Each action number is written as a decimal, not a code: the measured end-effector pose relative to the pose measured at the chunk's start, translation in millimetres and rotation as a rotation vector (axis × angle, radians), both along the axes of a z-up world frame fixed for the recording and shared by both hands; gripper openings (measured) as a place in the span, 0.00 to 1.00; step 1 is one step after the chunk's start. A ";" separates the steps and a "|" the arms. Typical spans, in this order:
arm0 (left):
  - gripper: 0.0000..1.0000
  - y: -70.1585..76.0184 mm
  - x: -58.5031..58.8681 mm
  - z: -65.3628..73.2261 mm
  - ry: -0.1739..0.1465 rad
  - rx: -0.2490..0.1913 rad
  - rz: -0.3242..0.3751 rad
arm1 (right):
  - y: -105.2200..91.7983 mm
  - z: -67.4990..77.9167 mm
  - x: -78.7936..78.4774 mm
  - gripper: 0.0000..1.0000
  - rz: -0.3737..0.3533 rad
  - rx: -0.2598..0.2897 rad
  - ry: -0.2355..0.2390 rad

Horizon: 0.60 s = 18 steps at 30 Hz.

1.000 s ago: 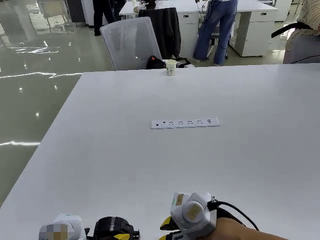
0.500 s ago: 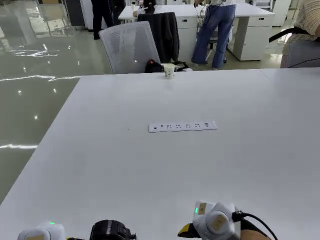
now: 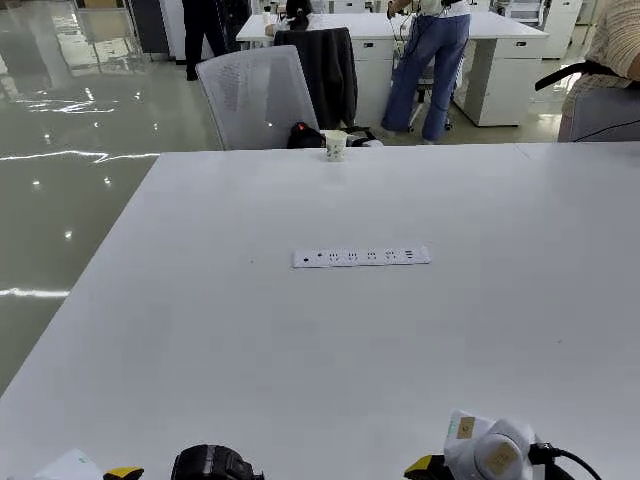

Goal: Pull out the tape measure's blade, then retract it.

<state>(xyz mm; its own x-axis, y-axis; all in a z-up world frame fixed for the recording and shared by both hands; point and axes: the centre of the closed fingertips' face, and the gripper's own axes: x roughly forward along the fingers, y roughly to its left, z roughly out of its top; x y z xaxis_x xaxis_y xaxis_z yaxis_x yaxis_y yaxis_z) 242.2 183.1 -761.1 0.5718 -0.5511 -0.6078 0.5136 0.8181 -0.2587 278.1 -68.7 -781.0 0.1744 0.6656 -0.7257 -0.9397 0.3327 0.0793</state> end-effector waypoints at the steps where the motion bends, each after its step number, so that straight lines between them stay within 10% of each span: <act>1: 0.99 0.8 -0.2 0.2 -0.006 0.010 -0.010 | -3.4 0.4 -0.2 0.29 -0.005 -0.003 0.000; 18: 0.99 23.7 -10.7 2.1 0.046 0.047 -0.078 | -80.7 20.4 5.3 0.45 -0.135 -0.013 0.014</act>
